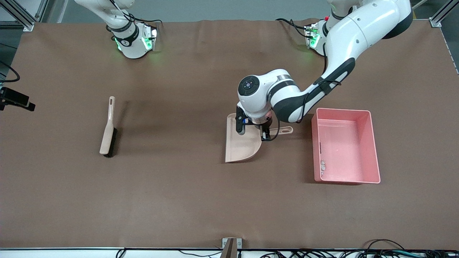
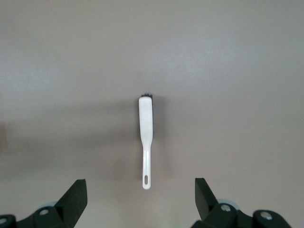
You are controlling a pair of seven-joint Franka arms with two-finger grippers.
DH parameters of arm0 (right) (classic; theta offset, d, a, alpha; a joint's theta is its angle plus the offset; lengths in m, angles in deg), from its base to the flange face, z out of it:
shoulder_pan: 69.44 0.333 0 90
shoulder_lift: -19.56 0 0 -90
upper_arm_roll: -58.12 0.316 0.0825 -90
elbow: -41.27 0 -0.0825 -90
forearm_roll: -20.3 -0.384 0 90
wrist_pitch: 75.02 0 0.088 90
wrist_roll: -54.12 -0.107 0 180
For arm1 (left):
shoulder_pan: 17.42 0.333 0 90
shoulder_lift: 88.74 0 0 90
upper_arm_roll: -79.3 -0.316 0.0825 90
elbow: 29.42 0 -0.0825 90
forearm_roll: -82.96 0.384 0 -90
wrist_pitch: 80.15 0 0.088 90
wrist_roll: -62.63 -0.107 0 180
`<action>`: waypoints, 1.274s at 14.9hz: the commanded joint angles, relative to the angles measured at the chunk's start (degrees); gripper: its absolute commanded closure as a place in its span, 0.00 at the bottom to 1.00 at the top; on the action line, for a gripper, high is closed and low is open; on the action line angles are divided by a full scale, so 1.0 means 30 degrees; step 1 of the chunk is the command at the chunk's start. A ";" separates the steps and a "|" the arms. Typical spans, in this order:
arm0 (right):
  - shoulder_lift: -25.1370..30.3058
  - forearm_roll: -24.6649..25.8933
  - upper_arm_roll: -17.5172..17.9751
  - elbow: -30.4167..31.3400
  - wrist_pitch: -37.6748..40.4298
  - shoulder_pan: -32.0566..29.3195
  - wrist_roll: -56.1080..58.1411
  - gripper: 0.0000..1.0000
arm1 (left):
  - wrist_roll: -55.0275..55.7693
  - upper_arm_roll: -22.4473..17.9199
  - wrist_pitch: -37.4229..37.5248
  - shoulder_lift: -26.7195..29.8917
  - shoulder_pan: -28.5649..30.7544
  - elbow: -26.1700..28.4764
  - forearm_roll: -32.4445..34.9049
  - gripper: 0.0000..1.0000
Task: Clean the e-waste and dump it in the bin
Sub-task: 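Lower the dustpan onto the table with the left gripper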
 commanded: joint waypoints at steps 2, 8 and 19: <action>-0.0189 0.0493 0.0000 -0.0714 0.0480 0.0048 0.0076 0.00 | -0.0010 -0.0224 -0.0112 -0.0148 -0.0230 -0.0138 -0.0390 0.88; -0.0101 0.0870 0.0000 -0.0072 0.0657 0.0429 -0.0302 0.00 | 0.0165 -0.0253 -0.0112 -0.0499 -0.0230 -0.0020 -0.0419 0.88; 0.2010 0.1868 0.0147 0.3036 -0.1746 0.1014 -0.1563 0.00 | 0.0868 -0.0253 -0.0112 -0.0793 -0.0377 0.0039 -0.0448 0.72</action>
